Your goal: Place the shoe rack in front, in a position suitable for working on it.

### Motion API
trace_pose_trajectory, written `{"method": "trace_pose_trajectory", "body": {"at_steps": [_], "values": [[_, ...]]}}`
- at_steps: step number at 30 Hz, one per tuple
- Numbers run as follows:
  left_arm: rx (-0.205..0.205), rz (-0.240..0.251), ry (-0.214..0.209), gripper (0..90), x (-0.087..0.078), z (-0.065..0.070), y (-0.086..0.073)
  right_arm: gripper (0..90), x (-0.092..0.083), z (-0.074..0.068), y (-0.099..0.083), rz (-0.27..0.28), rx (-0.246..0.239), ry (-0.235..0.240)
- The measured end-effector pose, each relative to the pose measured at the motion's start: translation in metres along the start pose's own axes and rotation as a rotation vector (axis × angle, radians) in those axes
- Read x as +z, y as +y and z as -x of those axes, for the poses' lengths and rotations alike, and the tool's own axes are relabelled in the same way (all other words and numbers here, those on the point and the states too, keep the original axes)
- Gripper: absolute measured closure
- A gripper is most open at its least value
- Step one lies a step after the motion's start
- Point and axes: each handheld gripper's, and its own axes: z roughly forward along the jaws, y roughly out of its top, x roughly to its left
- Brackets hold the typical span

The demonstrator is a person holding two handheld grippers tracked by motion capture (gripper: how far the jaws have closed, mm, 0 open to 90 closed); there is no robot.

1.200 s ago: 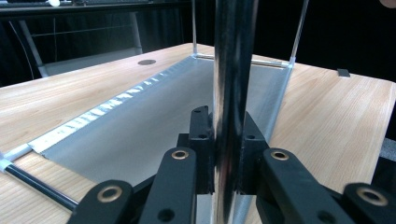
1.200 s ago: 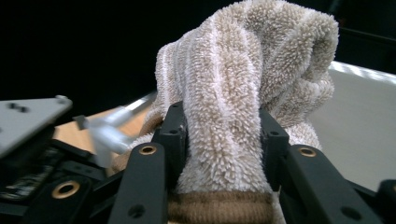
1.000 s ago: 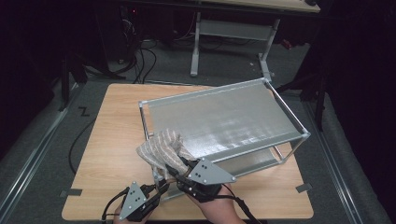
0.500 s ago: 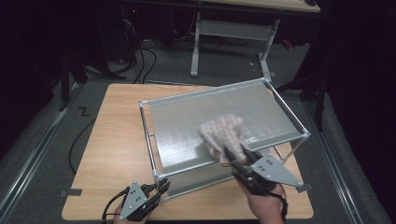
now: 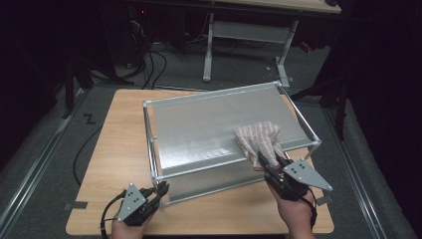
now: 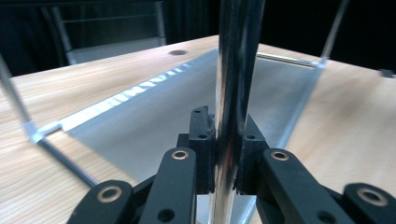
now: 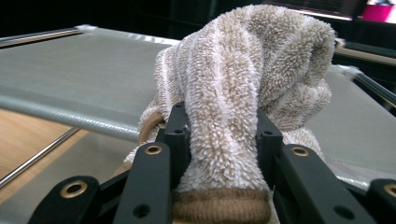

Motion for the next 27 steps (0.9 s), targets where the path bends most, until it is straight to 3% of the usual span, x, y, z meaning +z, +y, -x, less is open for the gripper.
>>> {"method": "trace_pose_trajectory", "body": {"at_steps": [4,7,11,13,16,20,22,23,25,27], "values": [[0.020,-0.019,0.072,80.2,-0.005,-0.028,0.000,67.2,0.020,-0.014,0.007,-0.003,-0.018,0.049],[0.004,-0.034,0.111,80.2,-0.006,-0.052,0.001,67.2,0.038,-0.026,0.014,-0.013,-0.037,0.083],[-0.011,-0.021,0.162,80.2,-0.004,-0.068,0.000,67.2,0.055,-0.034,0.019,-0.013,-0.040,0.108],[-0.012,-0.011,0.171,80.2,-0.004,-0.069,-0.001,67.2,0.059,-0.036,0.022,-0.012,-0.051,0.108],[-0.017,-0.001,0.176,80.2,-0.004,-0.068,-0.003,67.3,0.047,-0.037,0.027,0.015,-0.068,0.116],[-0.015,0.004,0.191,80.0,-0.004,-0.067,-0.003,67.2,0.012,-0.037,0.027,0.066,-0.062,0.119],[-0.020,0.005,0.196,80.0,-0.004,-0.066,-0.003,67.2,0.003,-0.038,0.025,0.071,-0.069,0.127],[-0.020,0.005,0.199,79.1,-0.004,-0.066,-0.003,67.1,-0.020,-0.041,0.012,0.061,-0.089,0.139],[-0.008,-0.007,0.211,76.2,-0.004,-0.064,-0.005,67.1,-0.027,-0.042,0.004,0.050,-0.094,0.152],[-0.001,-0.012,0.216,71.1,-0.004,-0.062,-0.008,67.0,-0.033,-0.042,-0.015,0.004,-0.090,0.162]]}}
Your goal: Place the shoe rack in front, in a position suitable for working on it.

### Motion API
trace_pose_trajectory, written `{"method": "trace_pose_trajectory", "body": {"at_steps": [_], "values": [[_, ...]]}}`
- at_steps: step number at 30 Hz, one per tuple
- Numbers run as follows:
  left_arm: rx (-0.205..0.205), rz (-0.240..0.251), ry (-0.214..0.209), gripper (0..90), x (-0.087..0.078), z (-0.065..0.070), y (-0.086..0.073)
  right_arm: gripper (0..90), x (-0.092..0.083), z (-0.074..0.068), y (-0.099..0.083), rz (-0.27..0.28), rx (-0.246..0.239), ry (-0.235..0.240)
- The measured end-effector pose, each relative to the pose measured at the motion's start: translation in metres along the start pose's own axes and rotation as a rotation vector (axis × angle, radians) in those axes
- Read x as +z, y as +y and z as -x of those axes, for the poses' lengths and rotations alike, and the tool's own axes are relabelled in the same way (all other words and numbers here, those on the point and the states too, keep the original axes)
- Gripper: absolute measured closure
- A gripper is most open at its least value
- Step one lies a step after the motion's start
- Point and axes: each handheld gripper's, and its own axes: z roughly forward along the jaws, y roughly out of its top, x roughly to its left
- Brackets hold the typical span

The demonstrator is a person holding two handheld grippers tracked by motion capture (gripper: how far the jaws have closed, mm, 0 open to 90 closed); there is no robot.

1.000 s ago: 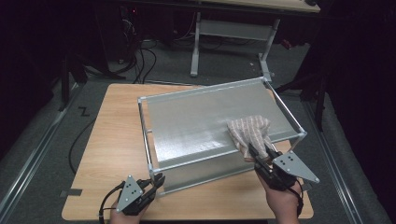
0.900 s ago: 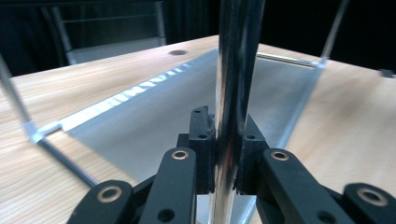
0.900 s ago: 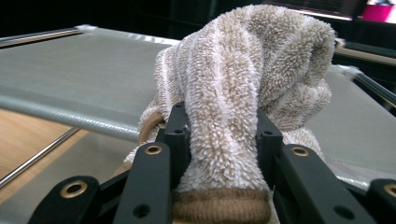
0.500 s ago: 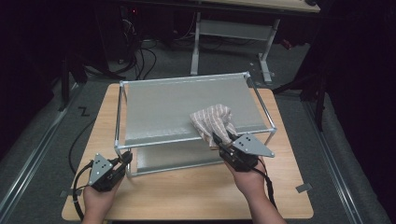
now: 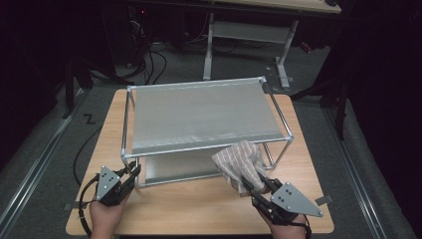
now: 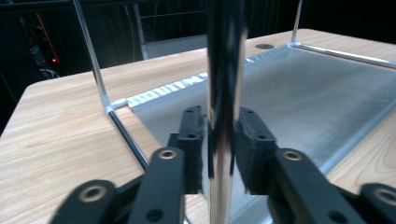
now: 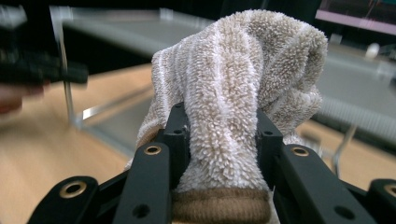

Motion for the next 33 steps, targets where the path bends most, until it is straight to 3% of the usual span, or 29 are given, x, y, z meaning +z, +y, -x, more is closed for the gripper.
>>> {"method": "trace_pose_trajectory", "body": {"at_steps": [6,9,14,17,21,25,29,33], "values": [[0.012,-0.008,0.007,64.1,0.000,0.004,-0.003,66.9,0.017,0.006,-0.063,-0.183,0.085,0.004],[0.002,-0.005,0.009,64.3,0.000,0.003,-0.003,66.6,0.028,0.006,-0.083,-0.266,0.078,0.014],[-0.013,-0.002,0.003,73.5,-0.003,-0.001,-0.005,65.1,0.043,0.010,-0.110,-0.403,0.098,0.040],[-0.014,-0.005,0.011,79.6,-0.004,-0.002,-0.005,62.0,0.047,0.014,-0.115,-0.421,0.130,0.042],[-0.019,-0.004,0.034,79.8,-0.004,-0.005,-0.005,43.7,0.053,0.013,-0.113,-0.442,0.159,0.069],[-0.027,-0.004,0.052,80.0,-0.007,-0.011,-0.007,38.2,0.061,0.008,-0.109,-0.455,0.135,0.069],[-0.033,-0.001,0.060,80.1,-0.008,-0.015,-0.008,43.0,0.072,0.009,-0.115,-0.517,0.150,0.072],[-0.036,0.002,0.084,80.0,-0.009,-0.019,-0.009,56.2,0.072,0.013,-0.117,-0.516,0.142,0.066]]}}
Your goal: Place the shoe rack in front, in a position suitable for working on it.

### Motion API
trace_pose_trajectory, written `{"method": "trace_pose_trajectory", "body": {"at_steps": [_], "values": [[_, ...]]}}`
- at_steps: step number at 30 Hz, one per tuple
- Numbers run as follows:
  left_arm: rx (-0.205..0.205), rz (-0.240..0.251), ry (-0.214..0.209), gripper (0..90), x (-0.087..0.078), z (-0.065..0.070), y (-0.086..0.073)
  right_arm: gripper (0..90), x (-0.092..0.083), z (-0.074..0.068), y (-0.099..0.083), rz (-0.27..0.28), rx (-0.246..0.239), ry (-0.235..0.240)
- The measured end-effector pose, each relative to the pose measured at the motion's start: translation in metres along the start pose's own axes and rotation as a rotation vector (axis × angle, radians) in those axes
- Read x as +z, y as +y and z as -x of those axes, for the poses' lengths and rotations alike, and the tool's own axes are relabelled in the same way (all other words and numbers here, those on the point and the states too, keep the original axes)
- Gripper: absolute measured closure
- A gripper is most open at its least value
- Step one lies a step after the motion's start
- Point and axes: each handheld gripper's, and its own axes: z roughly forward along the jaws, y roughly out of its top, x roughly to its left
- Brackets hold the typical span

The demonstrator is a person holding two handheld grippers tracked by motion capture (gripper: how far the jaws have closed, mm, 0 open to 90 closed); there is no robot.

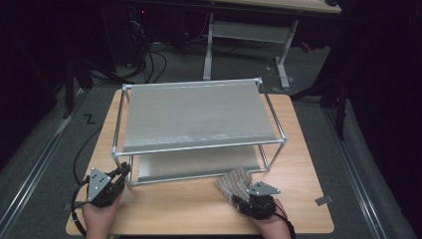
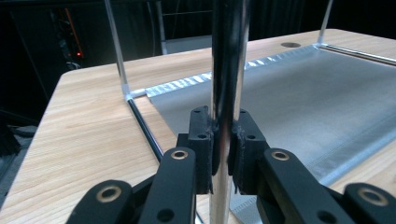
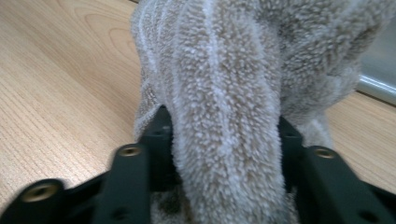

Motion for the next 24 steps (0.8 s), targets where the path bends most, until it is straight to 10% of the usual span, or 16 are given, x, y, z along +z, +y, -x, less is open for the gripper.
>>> {"method": "trace_pose_trajectory", "body": {"at_steps": [5,14,24], "values": [[-0.007,0.000,0.024,80.0,-0.001,-0.006,-0.001,66.2,-0.003,0.008,-0.003,0.018,0.036,0.013],[-0.016,0.005,0.026,80.1,-0.002,-0.009,-0.002,66.8,-0.030,0.033,-0.015,0.079,0.107,-0.136],[-0.017,0.013,0.009,80.1,-0.002,-0.010,-0.003,66.2,-0.035,0.042,-0.008,0.131,0.116,-0.191]]}}
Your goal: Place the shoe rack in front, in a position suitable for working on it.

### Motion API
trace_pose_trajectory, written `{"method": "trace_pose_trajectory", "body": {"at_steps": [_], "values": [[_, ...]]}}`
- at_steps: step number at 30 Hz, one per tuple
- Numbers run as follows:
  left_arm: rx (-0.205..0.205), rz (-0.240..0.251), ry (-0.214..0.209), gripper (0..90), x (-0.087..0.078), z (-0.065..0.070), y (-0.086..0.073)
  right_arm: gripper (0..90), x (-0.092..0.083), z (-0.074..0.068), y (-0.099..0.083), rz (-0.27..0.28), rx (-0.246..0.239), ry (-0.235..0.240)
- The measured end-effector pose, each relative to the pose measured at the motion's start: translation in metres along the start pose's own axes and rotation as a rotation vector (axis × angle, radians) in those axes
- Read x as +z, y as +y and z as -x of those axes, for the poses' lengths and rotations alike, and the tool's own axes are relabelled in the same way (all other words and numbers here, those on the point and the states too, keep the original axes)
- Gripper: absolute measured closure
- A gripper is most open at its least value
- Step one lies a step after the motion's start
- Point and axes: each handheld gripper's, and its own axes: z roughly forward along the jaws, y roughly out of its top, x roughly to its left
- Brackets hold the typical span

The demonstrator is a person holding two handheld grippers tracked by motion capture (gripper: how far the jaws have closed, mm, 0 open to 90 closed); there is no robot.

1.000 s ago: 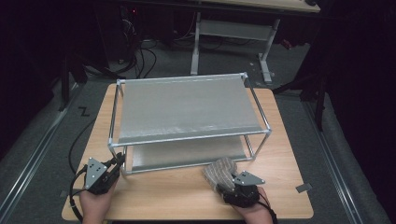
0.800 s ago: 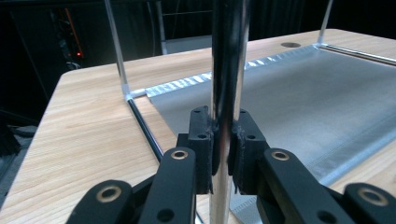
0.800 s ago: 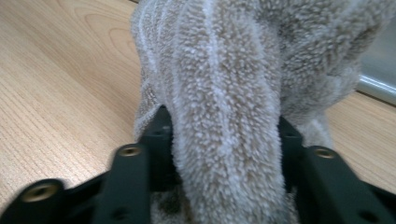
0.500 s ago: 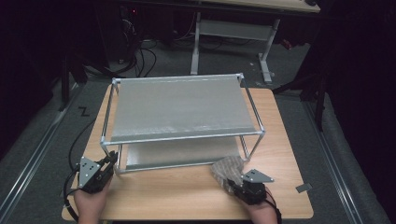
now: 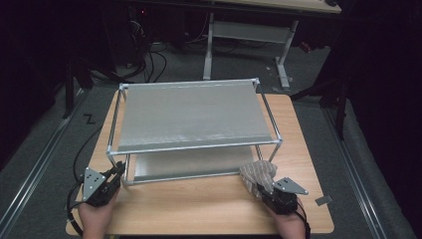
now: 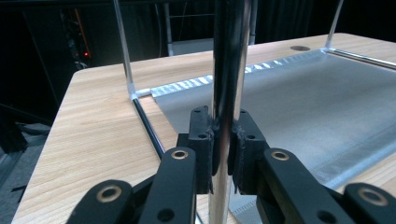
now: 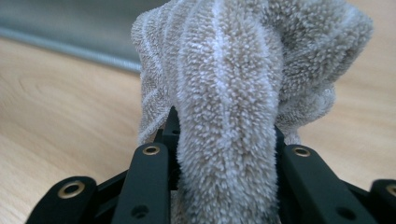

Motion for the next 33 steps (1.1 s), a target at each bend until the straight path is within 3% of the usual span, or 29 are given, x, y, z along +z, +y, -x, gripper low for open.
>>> {"method": "trace_pose_trajectory", "body": {"at_steps": [7,11,14,21,29,33], "values": [[0.004,0.001,-0.005,80.2,-0.001,0.000,0.000,65.9,-0.021,-0.003,0.024,0.131,-0.028,-0.045],[0.003,0.002,-0.007,80.2,-0.001,0.000,0.000,65.7,-0.035,-0.004,0.038,0.201,-0.038,-0.046],[0.003,0.002,-0.007,80.2,-0.001,0.000,0.000,65.7,-0.038,-0.004,0.041,0.214,-0.037,-0.044],[0.003,0.001,-0.011,80.1,-0.001,0.000,0.000,65.6,-0.016,-0.002,0.022,0.117,-0.018,-0.023],[0.007,-0.001,-0.015,80.2,-0.001,0.000,0.000,65.4,0.016,0.005,-0.005,-0.067,0.049,0.047],[0.008,-0.001,-0.014,80.1,-0.001,0.000,0.000,65.5,0.017,0.005,-0.004,-0.059,0.054,0.048]]}}
